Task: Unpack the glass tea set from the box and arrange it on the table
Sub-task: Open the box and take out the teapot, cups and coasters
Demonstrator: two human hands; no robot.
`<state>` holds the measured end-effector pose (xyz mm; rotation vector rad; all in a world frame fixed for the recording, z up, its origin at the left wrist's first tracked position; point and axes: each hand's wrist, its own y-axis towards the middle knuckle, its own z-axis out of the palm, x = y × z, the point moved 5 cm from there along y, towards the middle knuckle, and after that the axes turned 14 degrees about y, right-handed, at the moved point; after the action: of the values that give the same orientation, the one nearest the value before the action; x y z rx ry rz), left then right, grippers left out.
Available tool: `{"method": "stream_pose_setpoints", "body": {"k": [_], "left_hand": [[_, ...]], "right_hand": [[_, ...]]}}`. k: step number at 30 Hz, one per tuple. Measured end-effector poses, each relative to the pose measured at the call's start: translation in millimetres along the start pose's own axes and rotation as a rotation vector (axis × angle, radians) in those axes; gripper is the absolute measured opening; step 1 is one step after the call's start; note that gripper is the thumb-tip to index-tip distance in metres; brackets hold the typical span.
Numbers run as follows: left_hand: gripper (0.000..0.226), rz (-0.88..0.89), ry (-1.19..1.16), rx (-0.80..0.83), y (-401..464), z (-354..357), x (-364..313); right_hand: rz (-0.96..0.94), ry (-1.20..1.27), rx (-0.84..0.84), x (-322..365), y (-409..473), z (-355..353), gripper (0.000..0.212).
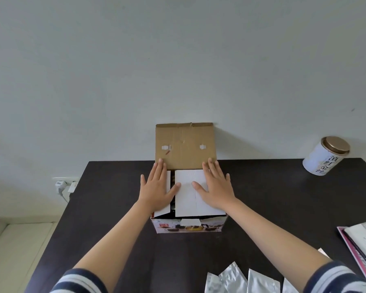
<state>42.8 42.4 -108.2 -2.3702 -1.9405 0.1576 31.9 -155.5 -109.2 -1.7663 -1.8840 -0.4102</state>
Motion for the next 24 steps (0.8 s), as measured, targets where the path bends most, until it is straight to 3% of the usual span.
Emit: {"method": "stream_pose_setpoints", "body": {"k": [14,19,24], "left_hand": [[0.080,-0.027,-0.029,-0.019,-26.6,-1.2,-1.7],[0.070,-0.081,-0.228,-0.080,-37.7,-4.0,0.8],[0.074,-0.064,-0.354,-0.029,-48.3,1.0,4.0]], "right_hand": [[-0.009,-0.058,0.007,9.4,-23.0,0.3,0.083],[-0.081,-0.060,-0.065,25.7,-47.4,0.6,0.073],[-0.059,-0.045,0.015,45.3,-74.1,26.3,0.097]]}}
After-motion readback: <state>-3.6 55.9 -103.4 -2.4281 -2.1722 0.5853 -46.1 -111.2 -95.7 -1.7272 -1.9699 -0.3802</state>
